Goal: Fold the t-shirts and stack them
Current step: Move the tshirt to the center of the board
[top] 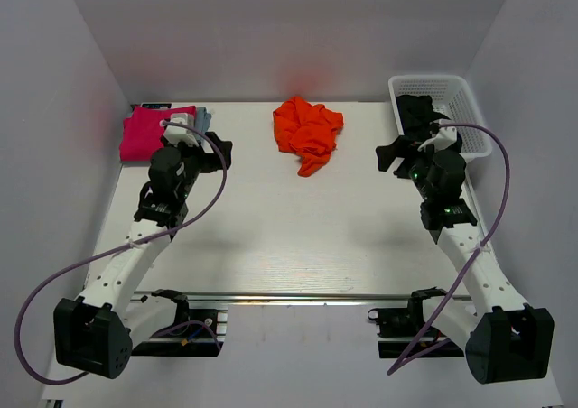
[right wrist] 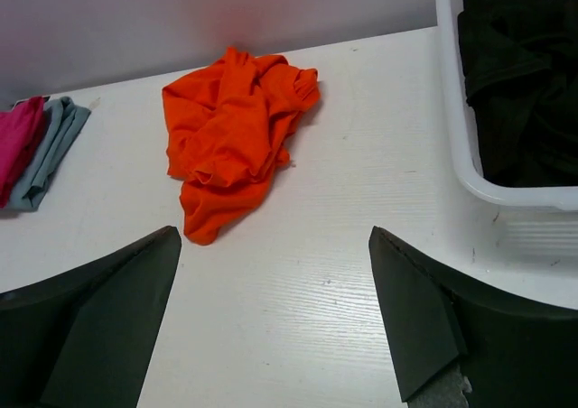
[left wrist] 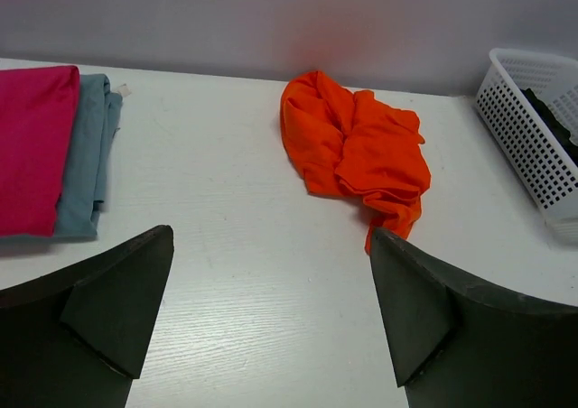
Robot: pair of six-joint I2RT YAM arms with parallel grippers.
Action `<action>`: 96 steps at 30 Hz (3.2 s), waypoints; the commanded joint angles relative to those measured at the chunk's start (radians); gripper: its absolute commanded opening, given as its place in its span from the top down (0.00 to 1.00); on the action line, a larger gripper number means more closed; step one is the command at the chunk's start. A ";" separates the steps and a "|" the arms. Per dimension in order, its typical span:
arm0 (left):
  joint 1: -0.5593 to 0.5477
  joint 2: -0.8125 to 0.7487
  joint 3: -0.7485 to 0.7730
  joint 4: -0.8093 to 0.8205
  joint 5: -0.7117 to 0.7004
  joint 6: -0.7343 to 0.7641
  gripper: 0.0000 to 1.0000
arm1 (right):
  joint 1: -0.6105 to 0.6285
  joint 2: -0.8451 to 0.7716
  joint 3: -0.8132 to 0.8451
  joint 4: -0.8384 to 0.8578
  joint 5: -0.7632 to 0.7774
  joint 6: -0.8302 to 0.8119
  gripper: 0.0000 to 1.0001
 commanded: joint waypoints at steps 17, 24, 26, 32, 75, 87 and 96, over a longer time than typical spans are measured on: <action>-0.006 0.716 0.561 -0.174 0.131 0.008 0.00 | 0.015 0.421 0.315 -0.117 -0.293 -0.119 0.10; -0.006 1.210 1.115 -0.341 0.273 0.018 0.14 | 0.020 0.713 0.544 -0.105 -0.359 -0.068 0.15; -0.006 1.271 1.175 -0.329 0.298 -0.009 0.15 | 0.023 0.814 0.594 -0.125 -0.350 -0.071 0.16; -0.006 1.391 1.246 -0.176 0.331 -0.057 0.17 | 0.043 1.058 0.876 -0.195 -0.360 -0.082 0.24; -0.025 1.329 1.070 0.173 0.647 -0.206 1.00 | 0.121 1.124 1.066 -0.030 -0.526 -0.059 1.00; -0.043 1.025 0.748 0.216 0.565 -0.153 1.00 | 0.119 0.835 1.056 0.064 -0.502 -0.062 1.00; -0.052 0.624 0.495 0.116 0.271 -0.032 1.00 | 0.116 0.614 0.936 0.101 -0.247 -0.117 1.00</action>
